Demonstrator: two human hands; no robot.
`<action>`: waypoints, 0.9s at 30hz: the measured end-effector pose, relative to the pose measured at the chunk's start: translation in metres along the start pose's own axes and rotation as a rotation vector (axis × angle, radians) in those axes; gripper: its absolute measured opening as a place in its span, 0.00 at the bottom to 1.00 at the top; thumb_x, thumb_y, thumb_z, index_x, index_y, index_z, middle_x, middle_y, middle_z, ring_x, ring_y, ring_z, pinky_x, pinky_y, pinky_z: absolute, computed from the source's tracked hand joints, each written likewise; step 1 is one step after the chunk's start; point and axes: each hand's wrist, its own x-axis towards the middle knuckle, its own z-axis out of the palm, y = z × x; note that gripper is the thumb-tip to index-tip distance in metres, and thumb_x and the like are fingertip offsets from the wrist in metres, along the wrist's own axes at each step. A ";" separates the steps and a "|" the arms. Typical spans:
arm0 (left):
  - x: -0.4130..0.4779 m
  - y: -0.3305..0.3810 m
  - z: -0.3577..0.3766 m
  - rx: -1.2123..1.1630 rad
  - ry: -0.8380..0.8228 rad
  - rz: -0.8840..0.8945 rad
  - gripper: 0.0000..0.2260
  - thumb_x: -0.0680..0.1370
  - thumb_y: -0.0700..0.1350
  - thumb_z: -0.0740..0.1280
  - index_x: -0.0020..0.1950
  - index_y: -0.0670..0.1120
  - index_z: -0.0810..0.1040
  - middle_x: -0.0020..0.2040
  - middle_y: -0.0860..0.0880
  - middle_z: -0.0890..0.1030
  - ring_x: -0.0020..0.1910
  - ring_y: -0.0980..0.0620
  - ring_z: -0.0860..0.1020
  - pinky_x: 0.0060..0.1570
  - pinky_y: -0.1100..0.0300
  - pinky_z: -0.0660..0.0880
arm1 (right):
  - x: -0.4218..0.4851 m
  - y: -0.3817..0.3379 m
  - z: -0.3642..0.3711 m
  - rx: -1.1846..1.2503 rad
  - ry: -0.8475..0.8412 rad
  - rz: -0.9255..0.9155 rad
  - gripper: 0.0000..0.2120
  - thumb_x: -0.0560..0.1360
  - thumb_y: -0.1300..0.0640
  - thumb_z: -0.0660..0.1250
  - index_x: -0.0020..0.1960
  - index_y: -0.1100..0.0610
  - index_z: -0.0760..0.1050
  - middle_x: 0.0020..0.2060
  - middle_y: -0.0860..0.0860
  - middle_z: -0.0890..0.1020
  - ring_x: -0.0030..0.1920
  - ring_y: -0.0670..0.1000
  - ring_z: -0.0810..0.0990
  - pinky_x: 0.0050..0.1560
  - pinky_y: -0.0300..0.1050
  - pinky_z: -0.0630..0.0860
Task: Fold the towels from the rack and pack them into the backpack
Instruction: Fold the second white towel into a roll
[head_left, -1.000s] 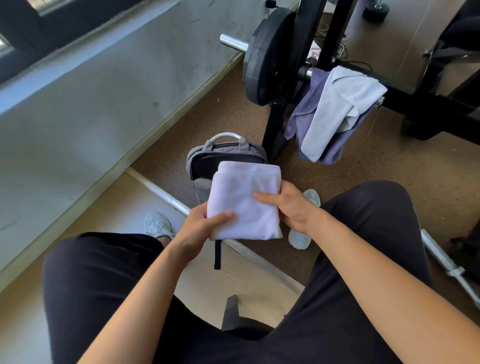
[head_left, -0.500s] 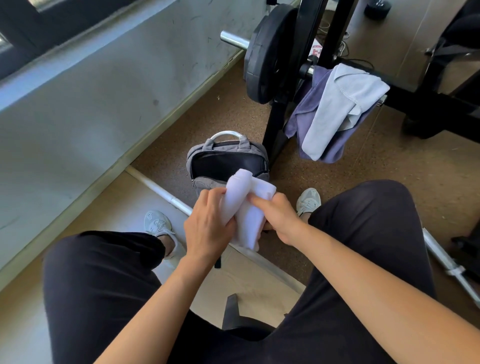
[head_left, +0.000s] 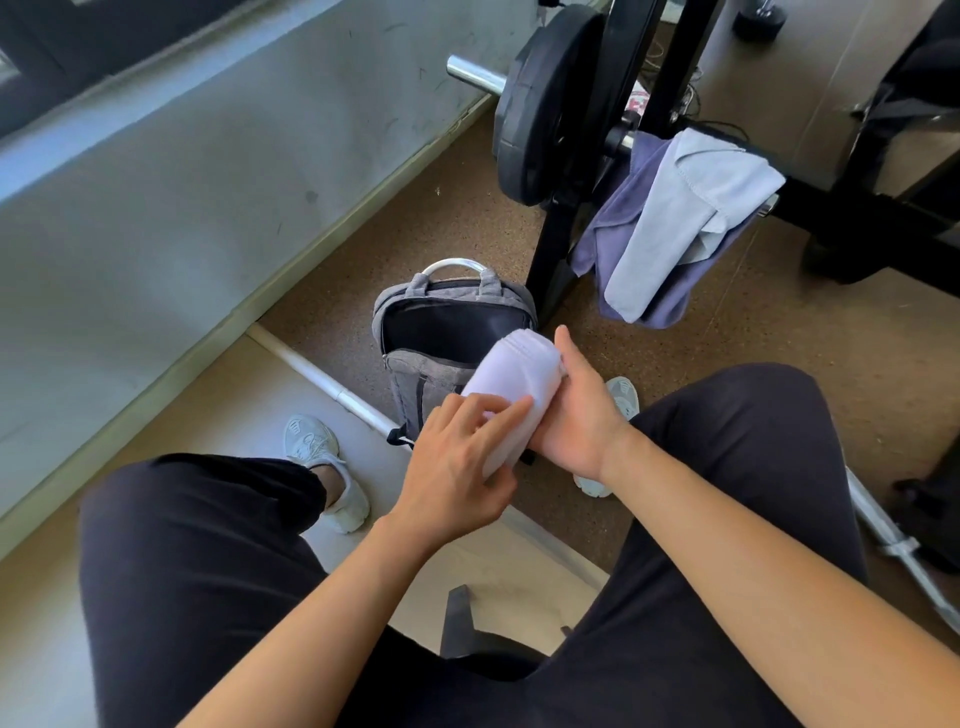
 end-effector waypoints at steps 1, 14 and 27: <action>0.001 0.000 -0.002 -0.021 -0.005 -0.011 0.28 0.72 0.46 0.72 0.72 0.47 0.76 0.61 0.47 0.77 0.51 0.45 0.73 0.48 0.48 0.73 | -0.001 -0.002 0.000 -0.030 -0.045 -0.006 0.36 0.77 0.33 0.62 0.75 0.56 0.69 0.69 0.63 0.76 0.69 0.62 0.76 0.72 0.61 0.70; 0.001 -0.015 -0.007 -0.659 -0.011 -0.502 0.39 0.69 0.57 0.80 0.77 0.52 0.68 0.71 0.57 0.71 0.71 0.55 0.72 0.67 0.53 0.74 | -0.006 -0.004 0.005 -0.128 0.004 -0.071 0.17 0.74 0.68 0.59 0.61 0.63 0.77 0.50 0.59 0.82 0.54 0.57 0.82 0.55 0.53 0.80; -0.003 -0.035 0.000 -0.364 -0.348 -0.718 0.20 0.67 0.53 0.78 0.56 0.54 0.78 0.46 0.53 0.81 0.45 0.50 0.79 0.39 0.57 0.74 | 0.007 -0.013 -0.017 -1.165 0.336 -0.430 0.47 0.71 0.59 0.77 0.80 0.42 0.52 0.76 0.46 0.64 0.73 0.49 0.64 0.67 0.48 0.69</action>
